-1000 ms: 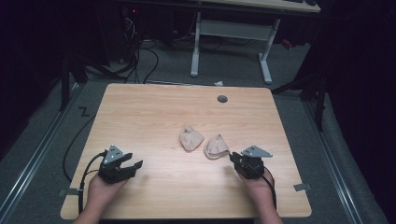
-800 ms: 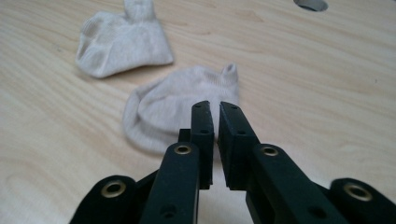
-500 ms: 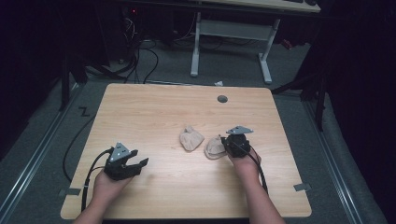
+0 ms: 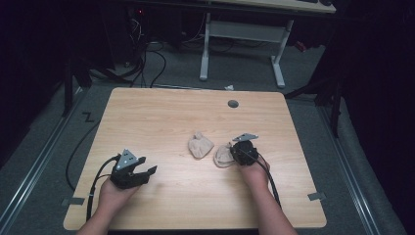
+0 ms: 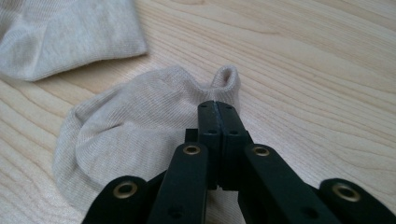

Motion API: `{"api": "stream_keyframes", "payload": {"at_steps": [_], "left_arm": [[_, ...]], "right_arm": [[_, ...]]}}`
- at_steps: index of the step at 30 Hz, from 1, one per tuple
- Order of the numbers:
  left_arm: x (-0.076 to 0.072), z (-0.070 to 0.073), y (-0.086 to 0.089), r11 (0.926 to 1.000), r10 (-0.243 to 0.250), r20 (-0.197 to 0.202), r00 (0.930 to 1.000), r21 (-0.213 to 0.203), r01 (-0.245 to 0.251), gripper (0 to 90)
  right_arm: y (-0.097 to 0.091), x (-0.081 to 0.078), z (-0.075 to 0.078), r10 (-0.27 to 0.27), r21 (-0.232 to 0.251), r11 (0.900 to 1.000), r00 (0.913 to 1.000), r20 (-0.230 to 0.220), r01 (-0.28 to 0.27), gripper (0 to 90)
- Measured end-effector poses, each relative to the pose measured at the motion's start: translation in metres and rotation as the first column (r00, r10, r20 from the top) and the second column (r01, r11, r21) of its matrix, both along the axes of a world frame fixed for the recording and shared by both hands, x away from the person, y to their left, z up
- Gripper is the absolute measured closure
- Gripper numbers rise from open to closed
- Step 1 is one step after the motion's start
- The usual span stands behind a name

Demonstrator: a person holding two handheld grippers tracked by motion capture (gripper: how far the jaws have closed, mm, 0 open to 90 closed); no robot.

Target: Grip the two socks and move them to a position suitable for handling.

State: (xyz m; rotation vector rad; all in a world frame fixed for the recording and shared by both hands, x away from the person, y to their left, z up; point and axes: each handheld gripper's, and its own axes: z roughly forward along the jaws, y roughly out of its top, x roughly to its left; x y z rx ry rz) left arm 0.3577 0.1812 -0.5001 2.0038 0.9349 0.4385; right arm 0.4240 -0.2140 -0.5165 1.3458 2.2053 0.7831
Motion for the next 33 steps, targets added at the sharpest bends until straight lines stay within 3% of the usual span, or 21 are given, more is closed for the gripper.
{"api": "stream_keyframes", "payload": {"at_steps": [2, 7, 11, 19, 25, 29, 33], "left_arm": [[-0.002, 0.0, -0.001, 0.9998, -0.004, 0.006, 1.0, 0.018, 0.004, 43.3], [-0.008, 0.0, 0.0, 0.9995, -0.01, 0.008, 0.9999, 0.031, 0.01, 42.4], [-0.009, 0.001, 0.003, 0.9993, -0.012, -0.018, 0.9998, -0.035, 0.012, 43.0], [-0.014, -0.001, -0.003, 0.9978, -0.047, -0.017, 0.9988, -0.048, 0.046, 43.0], [-0.017, 0.0, -0.014, 0.9954, -0.067, -0.012, 0.9977, -0.07, 0.066, 42.4], [-0.02, 0.002, -0.022, 0.9951, -0.057, 0.014, 0.9983, -0.08, 0.058, 41.1], [-0.025, 0.0, -0.028, 0.9952, -0.039, 0.014, 0.9992, -0.09, 0.04, 39.0]], "right_arm": [[0.001, -0.001, -0.001, 0.008, -0.016, 0.9998, 0.9999, 0.007, -0.008, 89.9], [0.002, -0.002, -0.002, 0.011, 0.0, 0.9999, 0.9999, 0.003, -0.011, 89.9], [0.007, -0.013, -0.003, 0.031, 0.02, 0.9993, 0.9995, 0.009, -0.031, 89.7], [0.021, -0.043, -0.005, 0.08, 0.045, 0.9957, 0.9966, 0.016, -0.081, 89.4], [0.041, -0.072, -0.007, 0.165, 0.043, 0.9851, 0.9855, 0.039, -0.167, 88.5], [0.048, -0.08, -0.007, 0.189, 0.043, 0.9806, 0.9809, 0.045, -0.191, 88.1], [0.056, -0.09, -0.008, 0.229, 0.054, 0.9713, 0.972, 0.051, -0.232, 87.5]]}}
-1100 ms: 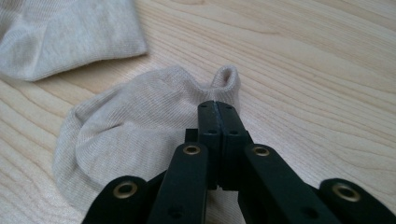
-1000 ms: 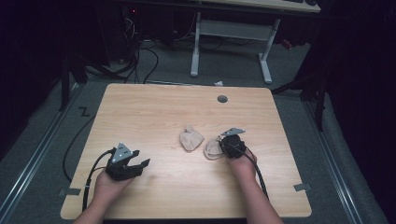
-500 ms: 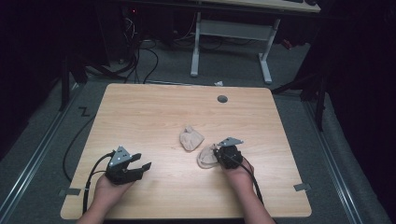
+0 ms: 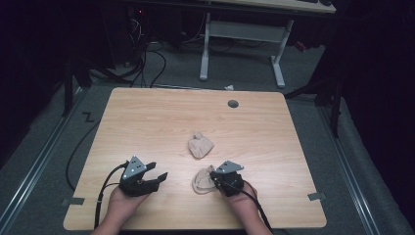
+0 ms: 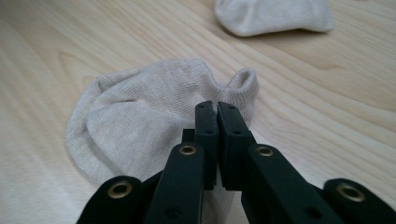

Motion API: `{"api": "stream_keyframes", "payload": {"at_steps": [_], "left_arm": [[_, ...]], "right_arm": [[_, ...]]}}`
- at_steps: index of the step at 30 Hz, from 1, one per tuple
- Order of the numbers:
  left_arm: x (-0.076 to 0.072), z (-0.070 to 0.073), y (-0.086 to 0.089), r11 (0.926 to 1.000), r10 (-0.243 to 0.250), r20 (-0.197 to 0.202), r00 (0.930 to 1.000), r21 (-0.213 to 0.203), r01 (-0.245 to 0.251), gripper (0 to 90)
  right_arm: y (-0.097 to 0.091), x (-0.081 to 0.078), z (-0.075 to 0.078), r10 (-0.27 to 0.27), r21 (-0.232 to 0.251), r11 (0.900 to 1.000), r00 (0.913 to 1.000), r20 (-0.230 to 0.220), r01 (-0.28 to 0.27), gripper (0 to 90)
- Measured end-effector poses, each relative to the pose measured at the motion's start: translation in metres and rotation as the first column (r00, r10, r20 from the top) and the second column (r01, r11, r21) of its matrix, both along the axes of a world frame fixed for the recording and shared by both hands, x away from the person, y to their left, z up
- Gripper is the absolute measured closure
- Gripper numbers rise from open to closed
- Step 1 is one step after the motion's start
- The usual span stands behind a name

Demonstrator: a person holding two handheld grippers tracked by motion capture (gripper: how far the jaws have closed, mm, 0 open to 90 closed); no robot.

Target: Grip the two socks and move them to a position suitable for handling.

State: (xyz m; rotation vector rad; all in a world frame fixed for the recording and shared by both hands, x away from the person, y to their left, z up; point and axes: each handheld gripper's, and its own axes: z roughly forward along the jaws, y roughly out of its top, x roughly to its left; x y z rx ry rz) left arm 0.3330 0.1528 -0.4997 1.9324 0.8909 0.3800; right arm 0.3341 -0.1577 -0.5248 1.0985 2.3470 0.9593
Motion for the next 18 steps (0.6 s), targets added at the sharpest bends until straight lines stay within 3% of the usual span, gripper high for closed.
{"api": "stream_keyframes", "payload": {"at_steps": [5, 10, 12, 14, 18], "left_arm": [[-0.007, -0.005, -0.012, 0.9998, -0.012, -0.035, 0.9993, 0.014, 0.012, 37.0], [-0.019, -0.011, -0.026, 0.9972, -0.056, -0.052, 0.9971, 0.046, 0.059, 36.2], [-0.02, -0.011, -0.027, 0.9956, -0.07, -0.046, 0.9965, 0.059, 0.073, 36.3], [-0.019, -0.009, -0.027, 0.9952, -0.08, -0.045, 0.9958, 0.052, 0.082, 36.6], [-0.018, -0.006, -0.021, 0.9941, -0.081, -0.029, 0.9963, 0.07, 0.083, 40.6]], "right_arm": [[0.01, -0.005, -0.001, 0.043, 0.001, 0.9991, 0.999, 0.004, -0.043, 87.3], [0.019, -0.007, 0.001, 0.075, 0.004, 0.9972, 0.9972, 0.005, -0.075, 84.4], [0.019, -0.008, 0.002, 0.074, 0.008, 0.9972, 0.9972, 0.007, -0.074, 84.0], [0.016, -0.01, 0.009, 0.066, 0.028, 0.9974, 0.9971, 0.038, -0.067, 83.9], [-0.004, -0.01, 0.016, 0.016, 0.03, 0.9994, 0.9979, 0.062, -0.018, 85.4]]}}
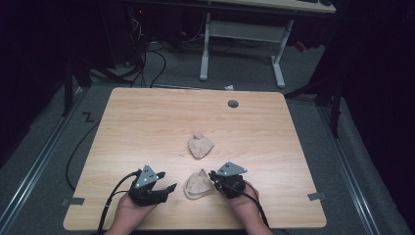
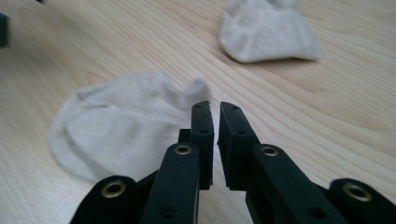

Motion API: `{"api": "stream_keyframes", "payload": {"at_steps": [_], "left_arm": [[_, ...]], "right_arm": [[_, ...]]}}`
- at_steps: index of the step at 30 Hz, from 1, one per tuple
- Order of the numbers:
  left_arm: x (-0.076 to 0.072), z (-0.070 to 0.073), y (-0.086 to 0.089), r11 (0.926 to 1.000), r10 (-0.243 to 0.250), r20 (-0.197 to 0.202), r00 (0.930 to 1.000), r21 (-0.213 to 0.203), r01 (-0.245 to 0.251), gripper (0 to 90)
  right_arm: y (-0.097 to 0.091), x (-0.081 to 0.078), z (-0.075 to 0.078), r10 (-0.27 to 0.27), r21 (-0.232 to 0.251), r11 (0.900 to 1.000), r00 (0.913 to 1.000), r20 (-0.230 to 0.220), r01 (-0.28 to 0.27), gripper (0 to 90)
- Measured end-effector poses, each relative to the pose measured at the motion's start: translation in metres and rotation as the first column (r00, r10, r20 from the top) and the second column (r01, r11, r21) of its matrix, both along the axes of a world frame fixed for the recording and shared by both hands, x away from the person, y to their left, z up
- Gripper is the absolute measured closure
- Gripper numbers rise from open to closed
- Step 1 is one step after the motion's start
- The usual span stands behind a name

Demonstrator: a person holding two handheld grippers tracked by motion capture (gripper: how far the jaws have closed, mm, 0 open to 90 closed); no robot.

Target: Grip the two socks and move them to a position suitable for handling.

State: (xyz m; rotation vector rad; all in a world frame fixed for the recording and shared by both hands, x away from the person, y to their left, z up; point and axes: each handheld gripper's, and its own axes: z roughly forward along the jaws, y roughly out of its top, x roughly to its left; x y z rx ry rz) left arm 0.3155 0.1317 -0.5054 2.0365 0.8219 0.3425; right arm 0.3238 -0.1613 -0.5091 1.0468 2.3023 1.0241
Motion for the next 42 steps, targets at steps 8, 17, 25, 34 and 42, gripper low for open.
{"api": "stream_keyframes", "payload": {"at_steps": [8, 17, 25, 34, 42], "left_arm": [[0.001, 0.003, 0.006, 0.9994, 0.035, 0.019, 0.9992, 0.005, -0.035, 51.7], [0.006, -0.001, 0.004, 0.9991, 0.036, 0.006, 0.9993, 0.019, -0.036, 49.9], [0.008, -0.006, 0.001, 0.9984, 0.037, -0.002, 0.9993, 0.043, -0.037, 51.4], [0.0, -0.007, 0.007, 0.9973, 0.045, -0.003, 0.999, 0.058, -0.045, 50.9], [0.001, -0.005, 0.01, 0.9978, 0.048, -0.01, 0.9988, 0.046, -0.048, 51.3]], "right_arm": [[-0.018, -0.007, -0.01, -0.035, -0.027, 0.9991, 0.9967, -0.073, 0.034, 89.7], [0.001, -0.019, -0.016, 0.051, -0.036, 0.9979, 0.9939, -0.098, -0.054, 89.2], [0.014, -0.021, 0.001, 0.068, 0.002, 0.9977, 0.9976, -0.011, -0.068, 78.4], [0.072, -0.02, -0.001, 0.189, -0.007, 0.982, 0.9819, 0.013, -0.189, 61.3], [0.079, -0.012, -0.016, 0.18, -0.093, 0.9792, 0.9836, -0.016, -0.18, 74.0]]}}
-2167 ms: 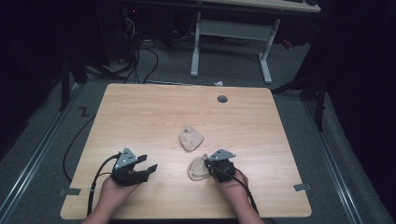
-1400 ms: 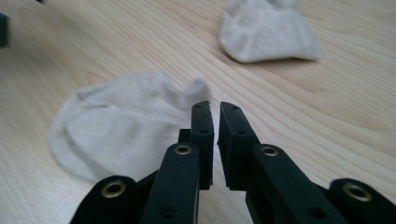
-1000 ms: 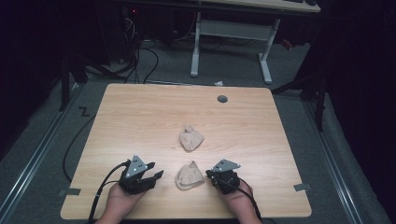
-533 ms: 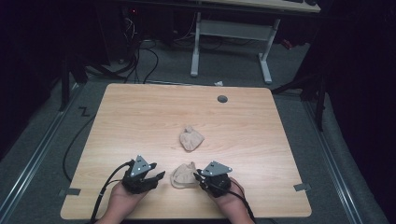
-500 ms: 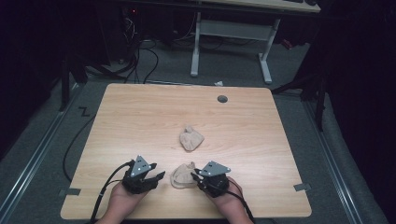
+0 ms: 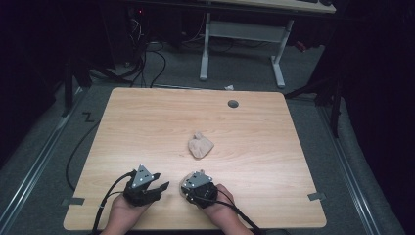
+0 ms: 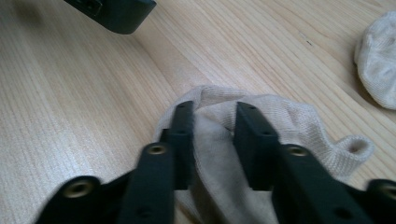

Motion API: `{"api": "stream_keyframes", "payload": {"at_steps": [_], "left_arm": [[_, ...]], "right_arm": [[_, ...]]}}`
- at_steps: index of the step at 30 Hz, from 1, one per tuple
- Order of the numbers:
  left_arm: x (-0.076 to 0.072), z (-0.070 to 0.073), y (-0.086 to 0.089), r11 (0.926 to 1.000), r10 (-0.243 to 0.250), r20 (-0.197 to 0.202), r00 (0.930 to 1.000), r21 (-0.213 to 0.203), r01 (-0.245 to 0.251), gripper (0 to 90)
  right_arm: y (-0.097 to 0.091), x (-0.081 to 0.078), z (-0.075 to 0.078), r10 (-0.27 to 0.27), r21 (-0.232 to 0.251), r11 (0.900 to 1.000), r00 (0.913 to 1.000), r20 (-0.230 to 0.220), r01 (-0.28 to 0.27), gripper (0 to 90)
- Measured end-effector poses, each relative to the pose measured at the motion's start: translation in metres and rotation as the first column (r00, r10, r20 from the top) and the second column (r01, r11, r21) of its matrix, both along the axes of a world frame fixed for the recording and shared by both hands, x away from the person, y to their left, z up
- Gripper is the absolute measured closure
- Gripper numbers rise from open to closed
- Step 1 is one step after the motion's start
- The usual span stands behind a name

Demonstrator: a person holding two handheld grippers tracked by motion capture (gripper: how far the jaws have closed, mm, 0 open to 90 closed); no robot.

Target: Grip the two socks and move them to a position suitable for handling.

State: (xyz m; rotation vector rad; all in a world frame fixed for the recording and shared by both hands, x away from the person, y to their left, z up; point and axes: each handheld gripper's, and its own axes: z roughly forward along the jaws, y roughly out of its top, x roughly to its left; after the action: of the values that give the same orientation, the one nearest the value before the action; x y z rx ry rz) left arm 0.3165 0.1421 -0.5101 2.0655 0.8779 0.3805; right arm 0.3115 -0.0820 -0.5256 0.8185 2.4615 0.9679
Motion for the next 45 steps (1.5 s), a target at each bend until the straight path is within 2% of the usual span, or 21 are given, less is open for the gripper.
{"api": "stream_keyframes", "payload": {"at_steps": [1, 3, 6, 7, 9, 13, 15, 19, 22, 26, 33, 35, 38, 43, 45], "left_arm": [[0.0, 0.0, -0.001, 1.0, -0.001, 0.001, 1.0, 0.001, 0.001, 51.5], [-0.001, 0.0, -0.003, 1.0, -0.005, 0.004, 1.0, 0.0, 0.005, 52.2], [-0.001, 0.0, -0.009, 0.9997, -0.023, 0.001, 0.9997, 0.006, 0.023, 53.2], [-0.001, 0.0, -0.011, 0.9996, -0.026, 0.0, 0.9997, 0.008, 0.026, 53.4], [-0.002, 0.0, -0.016, 0.9992, -0.038, -0.001, 0.9993, 0.015, 0.038, 53.4], [-0.003, 0.0, -0.025, 0.9982, -0.056, 0.007, 0.9984, 0.022, 0.056, 54.5], [-0.003, 0.0, -0.031, 0.9975, -0.066, 0.009, 0.9978, 0.027, 0.066, 55.8], [-0.003, -0.001, -0.044, 0.9942, -0.097, 0.013, 0.9952, 0.048, 0.097, 57.7], [-0.004, -0.003, -0.052, 0.9885, -0.126, 0.024, 0.9917, 0.087, 0.124, 61.5], [-0.003, -0.007, -0.059, 0.9824, -0.147, 0.011, 0.989, 0.117, 0.145, 63.8], [0.0, -0.008, -0.068, 0.9801, -0.16, 0.018, 0.987, 0.122, 0.157, 66.0], [0.0, -0.006, -0.068, 0.9828, -0.159, 0.029, 0.9869, 0.099, 0.155, 66.5], [0.002, -0.004, -0.072, 0.9841, -0.164, 0.02, 0.9863, 0.072, 0.162, 68.3], [0.003, -0.007, -0.086, 0.9728, -0.215, 0.008, 0.9766, 0.091, 0.213, 75.7], [0.003, -0.011, -0.092, 0.9657, -0.231, -0.003, 0.973, 0.122, 0.23, 78.8]], "right_arm": [[-0.001, 0.0, 0.001, -0.001, 0.01, 1.0, 1.0, -0.006, 0.002, 81.4], [-0.003, 0.001, 0.003, -0.003, 0.033, 0.9995, 0.9998, -0.017, 0.004, 85.5], [-0.005, -0.002, 0.007, -0.007, 0.052, 0.9986, 1.0, -0.006, 0.007, 86.3], [-0.009, -0.004, 0.01, -0.014, 0.08, 0.9967, 0.9999, 0.01, 0.013, 86.4], [-0.011, -0.005, 0.012, -0.019, 0.091, 0.9957, 0.9997, 0.015, 0.018, 86.4], [-0.023, -0.007, 0.019, -0.05, 0.176, 0.9832, 0.9987, 0.011, 0.048, 86.5], [-0.028, -0.009, 0.021, -0.06, 0.194, 0.9796, 0.998, 0.021, 0.055, 86.6], [-0.033, -0.01, 0.022, -0.076, 0.197, 0.9781, 0.9967, 0.028, 0.069, 86.5], [-0.038, -0.011, 0.022, -0.095, 0.195, 0.9769, 0.995, 0.031, 0.087, 86.5], [-0.044, -0.013, 0.022, -0.116, 0.196, 0.9746, 0.9928, 0.032, 0.107, 86.4], [-0.055, -0.018, 0.024, -0.147, 0.21, 0.9684, 0.9884, 0.04, 0.135, 86.5], [-0.057, -0.018, 0.024, -0.154, 0.214, 0.9663, 0.9874, 0.037, 0.143, 86.5], [-0.061, -0.02, 0.024, -0.165, 0.217, 0.9642, 0.9855, 0.039, 0.153, 86.5], [-0.062, -0.022, 0.024, -0.172, 0.217, 0.9629, 0.9844, 0.037, 0.16, 86.5], [-0.064, -0.024, 0.024, -0.178, 0.216, 0.9624, 0.9832, 0.041, 0.165, 86.4]]}}
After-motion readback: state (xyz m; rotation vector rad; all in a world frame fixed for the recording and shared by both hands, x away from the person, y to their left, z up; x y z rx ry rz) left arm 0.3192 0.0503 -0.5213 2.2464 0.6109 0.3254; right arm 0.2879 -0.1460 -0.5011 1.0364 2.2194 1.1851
